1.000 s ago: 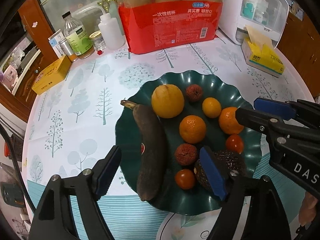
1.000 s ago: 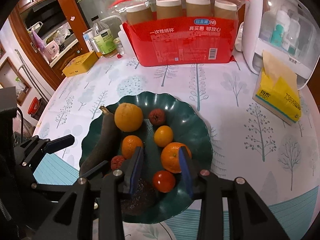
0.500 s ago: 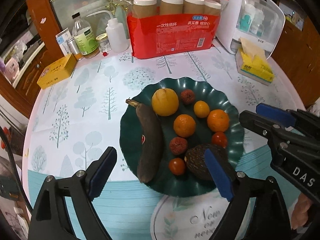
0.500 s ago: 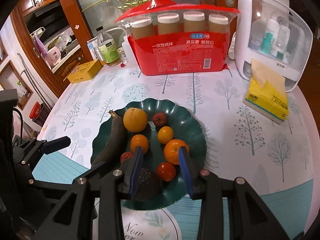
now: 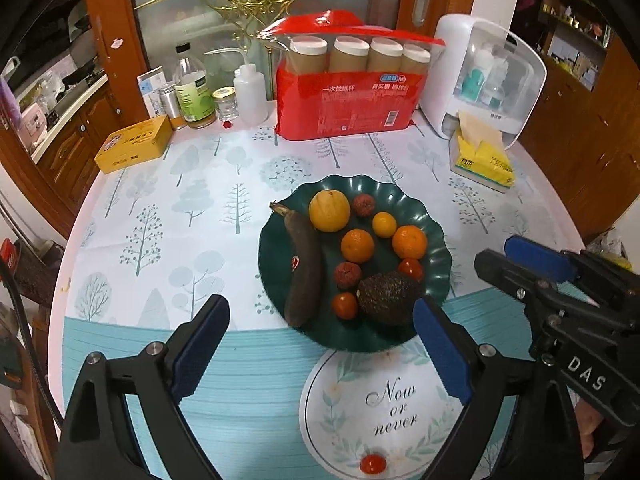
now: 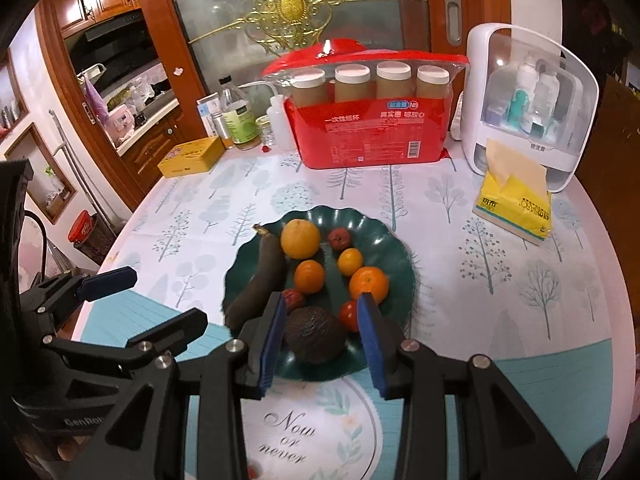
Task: Organize fruits
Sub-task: 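Move both tools back toward the last cherry tomato on the mat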
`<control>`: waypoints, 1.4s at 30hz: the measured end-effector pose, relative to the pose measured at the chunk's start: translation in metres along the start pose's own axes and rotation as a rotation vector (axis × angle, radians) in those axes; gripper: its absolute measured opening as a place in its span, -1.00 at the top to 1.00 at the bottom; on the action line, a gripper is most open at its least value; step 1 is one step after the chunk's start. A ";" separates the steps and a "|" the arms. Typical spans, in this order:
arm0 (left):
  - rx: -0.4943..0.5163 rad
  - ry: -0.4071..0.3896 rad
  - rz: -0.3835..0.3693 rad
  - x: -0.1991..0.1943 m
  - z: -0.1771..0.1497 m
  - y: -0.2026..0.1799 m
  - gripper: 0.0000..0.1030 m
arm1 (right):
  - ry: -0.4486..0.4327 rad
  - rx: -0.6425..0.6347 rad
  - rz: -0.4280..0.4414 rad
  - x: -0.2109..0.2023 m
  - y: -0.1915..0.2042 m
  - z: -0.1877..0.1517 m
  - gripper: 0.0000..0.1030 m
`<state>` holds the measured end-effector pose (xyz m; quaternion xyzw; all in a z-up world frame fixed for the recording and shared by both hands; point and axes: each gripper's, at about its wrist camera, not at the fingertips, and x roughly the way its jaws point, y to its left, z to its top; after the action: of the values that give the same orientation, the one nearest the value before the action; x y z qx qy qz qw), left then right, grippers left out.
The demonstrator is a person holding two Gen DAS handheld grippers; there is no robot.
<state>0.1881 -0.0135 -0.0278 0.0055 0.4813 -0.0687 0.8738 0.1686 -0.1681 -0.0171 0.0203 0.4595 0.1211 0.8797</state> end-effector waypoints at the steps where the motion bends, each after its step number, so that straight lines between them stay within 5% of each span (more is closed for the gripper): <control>1: -0.004 -0.002 -0.001 -0.004 -0.003 0.003 -0.80 | 0.000 -0.001 0.002 -0.002 0.002 -0.002 0.25; 14: -0.040 -0.031 0.036 -0.024 -0.054 0.037 -0.80 | 0.038 -0.016 0.040 -0.015 0.038 -0.058 0.20; 29: -0.099 0.078 0.035 0.018 -0.130 0.069 -0.80 | 0.192 -0.003 0.061 0.030 0.061 -0.144 0.17; 42: -0.095 0.150 0.042 0.039 -0.172 0.072 -0.80 | 0.248 -0.012 0.065 0.052 0.077 -0.182 0.17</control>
<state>0.0731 0.0669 -0.1574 -0.0209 0.5480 -0.0270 0.8358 0.0339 -0.0951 -0.1529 0.0150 0.5631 0.1538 0.8118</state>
